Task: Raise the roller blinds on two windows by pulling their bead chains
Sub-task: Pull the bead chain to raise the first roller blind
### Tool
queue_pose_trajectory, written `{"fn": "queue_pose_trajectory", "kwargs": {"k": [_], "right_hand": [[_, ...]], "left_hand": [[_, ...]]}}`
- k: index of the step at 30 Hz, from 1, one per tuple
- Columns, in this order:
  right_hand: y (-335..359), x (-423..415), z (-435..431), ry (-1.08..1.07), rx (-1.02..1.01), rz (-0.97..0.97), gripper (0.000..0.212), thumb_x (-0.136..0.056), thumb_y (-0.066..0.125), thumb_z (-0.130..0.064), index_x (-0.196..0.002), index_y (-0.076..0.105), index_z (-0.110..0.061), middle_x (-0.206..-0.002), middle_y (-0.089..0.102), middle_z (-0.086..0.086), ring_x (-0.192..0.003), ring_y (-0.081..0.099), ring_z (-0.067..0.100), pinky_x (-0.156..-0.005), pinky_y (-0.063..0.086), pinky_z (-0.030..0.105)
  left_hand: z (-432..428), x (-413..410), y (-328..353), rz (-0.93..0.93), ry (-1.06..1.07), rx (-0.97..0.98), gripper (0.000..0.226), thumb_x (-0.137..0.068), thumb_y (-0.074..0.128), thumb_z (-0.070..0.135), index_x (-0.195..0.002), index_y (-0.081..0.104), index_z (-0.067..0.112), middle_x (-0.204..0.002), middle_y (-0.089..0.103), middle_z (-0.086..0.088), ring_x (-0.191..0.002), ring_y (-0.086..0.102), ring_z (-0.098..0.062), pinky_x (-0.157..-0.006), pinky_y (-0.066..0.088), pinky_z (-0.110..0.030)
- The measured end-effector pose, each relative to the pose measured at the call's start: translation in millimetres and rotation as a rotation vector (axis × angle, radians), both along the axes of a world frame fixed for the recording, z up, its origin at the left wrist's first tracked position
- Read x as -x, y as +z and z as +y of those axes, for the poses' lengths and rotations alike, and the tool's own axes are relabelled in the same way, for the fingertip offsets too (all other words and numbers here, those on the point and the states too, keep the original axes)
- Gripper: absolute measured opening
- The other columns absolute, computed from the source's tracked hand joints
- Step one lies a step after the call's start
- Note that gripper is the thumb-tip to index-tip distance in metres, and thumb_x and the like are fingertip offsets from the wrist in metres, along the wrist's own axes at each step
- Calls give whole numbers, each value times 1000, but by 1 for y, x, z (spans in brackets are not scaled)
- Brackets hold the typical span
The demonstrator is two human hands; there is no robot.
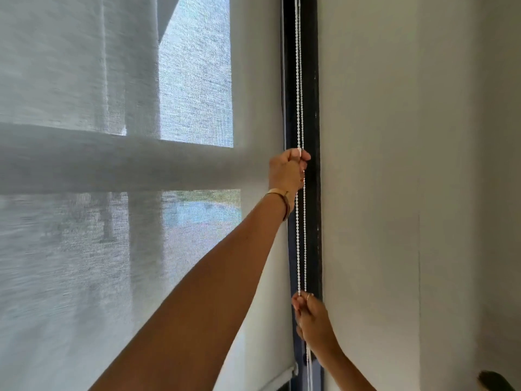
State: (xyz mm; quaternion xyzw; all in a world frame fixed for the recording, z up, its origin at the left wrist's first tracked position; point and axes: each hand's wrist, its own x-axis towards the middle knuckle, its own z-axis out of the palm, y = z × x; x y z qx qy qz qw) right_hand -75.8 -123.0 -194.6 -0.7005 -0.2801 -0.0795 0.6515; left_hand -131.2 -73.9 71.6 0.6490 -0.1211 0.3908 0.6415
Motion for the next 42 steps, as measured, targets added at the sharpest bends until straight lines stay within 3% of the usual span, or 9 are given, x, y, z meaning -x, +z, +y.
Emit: {"fn": "queue_pose_trajectory", "kwargs": {"k": [3,6,14,19,28,32,36,39,42], "right_hand": [[10,0,-5,197,-78,88,33,-101,34,-14,-78,54,-4,-52,49,4,-41,44,11,-42,37,24],[21,-3,-9,300,-110,129,31,-102,29,-12,-92,57,-1,-59,63,5,-52,58,15,-50,48,26],[98,-6,-13,356,-271,150,43,-99,29,-38,-98,66,-15,-89,74,6,-84,71,22,-79,56,38],[194,12,-17,421,-369,10,50,-100,20,-46,-102,62,-19,-99,71,1,-90,70,15,-82,53,33],[315,56,-15,439,-285,-26,34,-102,30,-28,-93,57,-10,-84,65,7,-66,64,18,-63,59,33],[313,61,-4,237,-264,-92,35,-96,26,-6,-82,57,-12,-60,46,0,-37,38,4,-40,33,20],[299,72,-4,186,-432,-206,36,-81,20,6,-63,41,-18,-53,32,-3,-42,24,7,-38,17,22],[295,82,-15,174,-499,-272,36,-77,18,8,-62,37,-18,-55,29,-2,-42,23,6,-36,17,20],[280,83,-26,159,-514,-301,37,-73,18,11,-62,38,-18,-55,28,0,-41,23,6,-35,18,19]], "left_hand": [[-1,-2,-1,-84,116,-67,36,-93,34,8,-64,51,20,-60,44,2,-54,39,-12,-53,35,-22],[1,-2,-3,-134,223,-117,37,-91,36,5,-62,48,24,-62,47,3,-62,43,-16,-63,42,-30],[10,16,-9,-126,68,-1,34,-98,35,18,-66,47,18,-58,34,1,-45,27,-7,-42,20,-20],[10,19,-40,-99,155,-53,35,-94,36,8,-63,48,19,-55,41,5,-48,35,-7,-46,32,-17],[14,27,-146,74,169,-108,44,-96,39,16,-55,45,32,-56,38,9,-55,33,-8,-56,31,-24],[13,28,-170,102,187,-164,38,-96,40,14,-60,42,26,-57,39,6,-54,35,-8,-55,33,-19],[12,29,-165,145,97,-240,36,-97,36,13,-63,45,22,-58,42,7,-52,37,-5,-49,33,-9],[14,29,-158,251,-16,-207,32,-98,33,21,-77,57,16,-58,56,6,-53,49,-6,-54,40,-17],[20,30,-138,276,-87,-137,32,-99,30,23,-104,60,11,-84,68,-2,-81,62,-16,-73,48,-25]]}}
